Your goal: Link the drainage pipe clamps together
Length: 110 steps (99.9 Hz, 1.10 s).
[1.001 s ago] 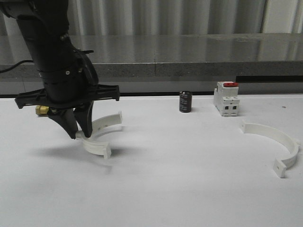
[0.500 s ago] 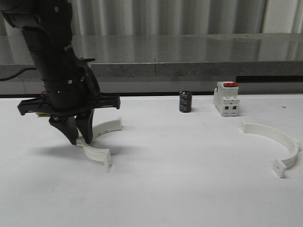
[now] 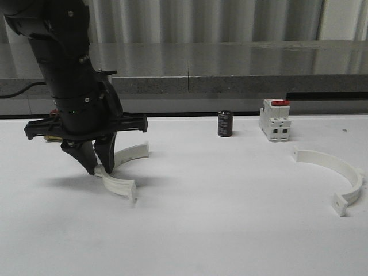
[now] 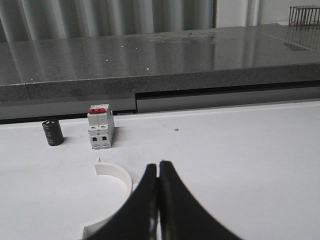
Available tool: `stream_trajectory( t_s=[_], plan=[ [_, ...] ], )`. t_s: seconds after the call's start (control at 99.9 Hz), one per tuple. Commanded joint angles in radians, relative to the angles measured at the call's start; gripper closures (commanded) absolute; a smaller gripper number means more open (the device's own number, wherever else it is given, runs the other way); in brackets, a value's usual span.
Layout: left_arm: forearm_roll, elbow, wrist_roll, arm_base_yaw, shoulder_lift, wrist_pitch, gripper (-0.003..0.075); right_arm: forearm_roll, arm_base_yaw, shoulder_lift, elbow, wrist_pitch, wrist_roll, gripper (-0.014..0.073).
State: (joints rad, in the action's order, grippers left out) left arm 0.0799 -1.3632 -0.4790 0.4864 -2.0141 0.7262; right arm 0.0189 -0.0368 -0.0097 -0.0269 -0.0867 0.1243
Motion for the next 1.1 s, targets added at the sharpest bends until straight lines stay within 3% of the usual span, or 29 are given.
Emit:
stream_trajectory(
  t_s=[0.0, 0.1, 0.2, 0.761, 0.961, 1.091],
  plan=[
    [0.017, -0.022, -0.011, 0.008, 0.043, -0.007, 0.0473, 0.013, -0.006, -0.020, 0.017, 0.087, -0.001, 0.0661],
    [0.033, -0.022, -0.011, 0.008, 0.043, -0.003, 0.0300, 0.013, -0.006, -0.020, 0.017, 0.087, -0.001, 0.0661],
    [0.044, -0.022, -0.011, 0.008, 0.051, -0.001, 0.0218, 0.013, -0.006, -0.020, 0.017, 0.087, -0.001, 0.0661],
    [0.283, -0.022, -0.006, -0.011, 0.383, -0.019, 0.0230, 0.013, -0.006, -0.020, 0.017, 0.087, -0.001, 0.0661],
    [0.243, -0.022, 0.127, -0.155, 0.490, -0.031, 0.0230, 0.013, -0.006, -0.020, 0.017, 0.087, -0.001, 0.0661],
    [0.050, -0.007, 0.345, -0.298, 0.542, -0.043, 0.0230, 0.013, -0.006, -0.020, 0.017, 0.087, -0.001, 0.0661]
  ],
)
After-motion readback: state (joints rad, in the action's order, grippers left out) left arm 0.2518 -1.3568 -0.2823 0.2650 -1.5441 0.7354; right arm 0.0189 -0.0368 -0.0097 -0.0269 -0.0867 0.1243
